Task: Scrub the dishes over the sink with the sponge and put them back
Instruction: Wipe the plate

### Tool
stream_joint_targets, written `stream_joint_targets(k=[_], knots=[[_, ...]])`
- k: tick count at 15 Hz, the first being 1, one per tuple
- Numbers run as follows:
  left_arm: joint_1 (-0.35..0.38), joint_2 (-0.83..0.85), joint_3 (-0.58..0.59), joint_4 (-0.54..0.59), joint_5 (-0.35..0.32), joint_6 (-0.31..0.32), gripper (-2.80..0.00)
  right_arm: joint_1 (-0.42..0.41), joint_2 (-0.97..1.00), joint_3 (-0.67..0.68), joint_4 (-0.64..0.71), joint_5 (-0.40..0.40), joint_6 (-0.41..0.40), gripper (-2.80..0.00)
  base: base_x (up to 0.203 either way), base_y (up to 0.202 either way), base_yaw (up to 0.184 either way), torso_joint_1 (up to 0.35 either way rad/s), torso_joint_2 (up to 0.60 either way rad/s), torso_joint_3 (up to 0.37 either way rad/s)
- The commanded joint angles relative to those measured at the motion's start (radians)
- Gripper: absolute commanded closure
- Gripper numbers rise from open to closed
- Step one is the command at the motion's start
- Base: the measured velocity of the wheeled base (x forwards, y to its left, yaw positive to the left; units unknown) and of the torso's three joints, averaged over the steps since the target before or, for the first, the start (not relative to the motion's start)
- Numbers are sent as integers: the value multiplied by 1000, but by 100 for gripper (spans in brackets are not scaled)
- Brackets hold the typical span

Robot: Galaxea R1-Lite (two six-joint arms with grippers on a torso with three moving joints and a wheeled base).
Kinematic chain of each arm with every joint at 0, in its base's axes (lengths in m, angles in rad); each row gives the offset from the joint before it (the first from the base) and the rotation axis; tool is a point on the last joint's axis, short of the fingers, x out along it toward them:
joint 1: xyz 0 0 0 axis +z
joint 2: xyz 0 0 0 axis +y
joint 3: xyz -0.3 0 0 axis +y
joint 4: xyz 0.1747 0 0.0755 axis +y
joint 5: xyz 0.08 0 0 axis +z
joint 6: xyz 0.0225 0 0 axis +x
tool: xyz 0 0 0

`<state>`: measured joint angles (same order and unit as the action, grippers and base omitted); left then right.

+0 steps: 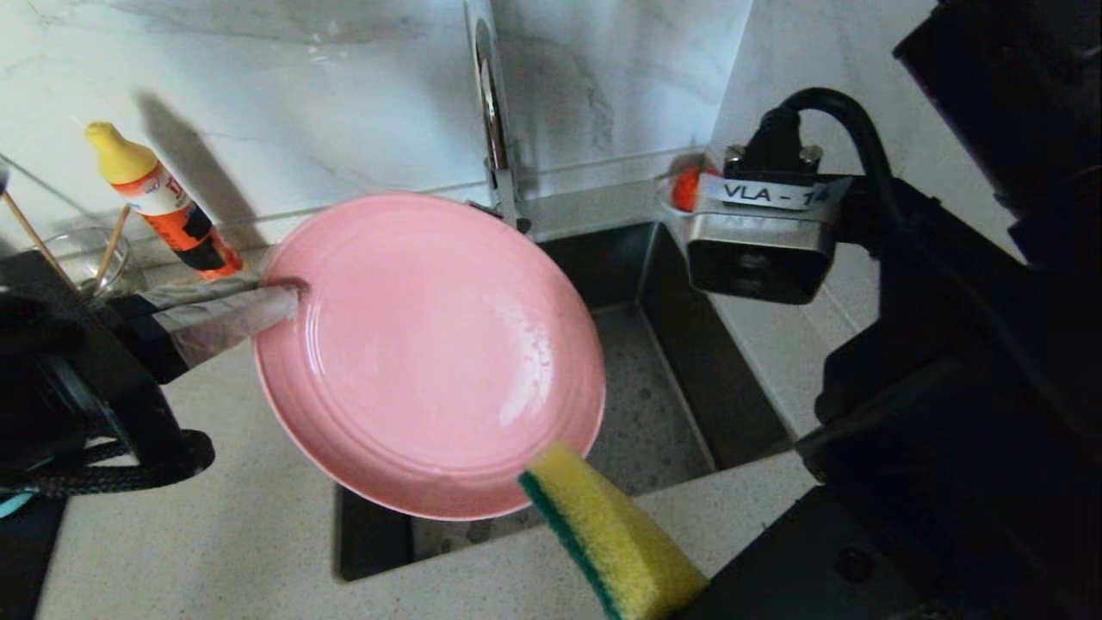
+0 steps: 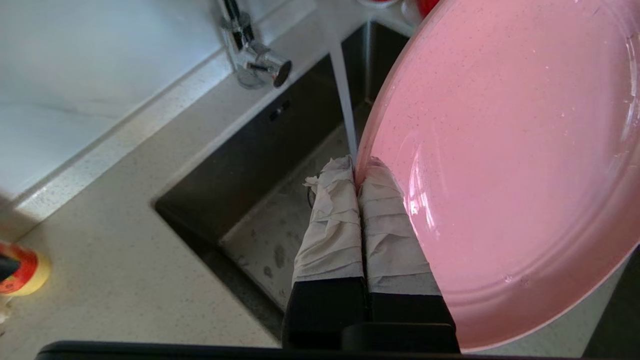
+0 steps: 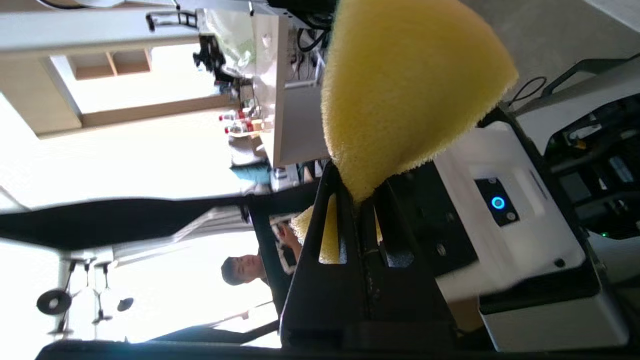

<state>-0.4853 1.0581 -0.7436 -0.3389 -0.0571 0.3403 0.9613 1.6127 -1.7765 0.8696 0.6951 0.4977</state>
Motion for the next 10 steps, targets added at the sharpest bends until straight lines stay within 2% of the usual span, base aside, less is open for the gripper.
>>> stream_joint_targets(k=[1, 6, 10], knots=[[-4, 39, -2, -13, 7, 2, 0, 38, 73, -65, 19, 4, 4, 0, 0, 0, 0, 0, 0, 0], [-16, 64, -29, -49, 27, -5, 0, 68, 176, -138, 22, 2, 5, 0, 0, 0, 0, 0, 0, 0], [-17, 54, -27, -48, 26, -24, 0, 76, 261, -161, -39, 1, 5, 0, 0, 0, 0, 0, 0, 0]])
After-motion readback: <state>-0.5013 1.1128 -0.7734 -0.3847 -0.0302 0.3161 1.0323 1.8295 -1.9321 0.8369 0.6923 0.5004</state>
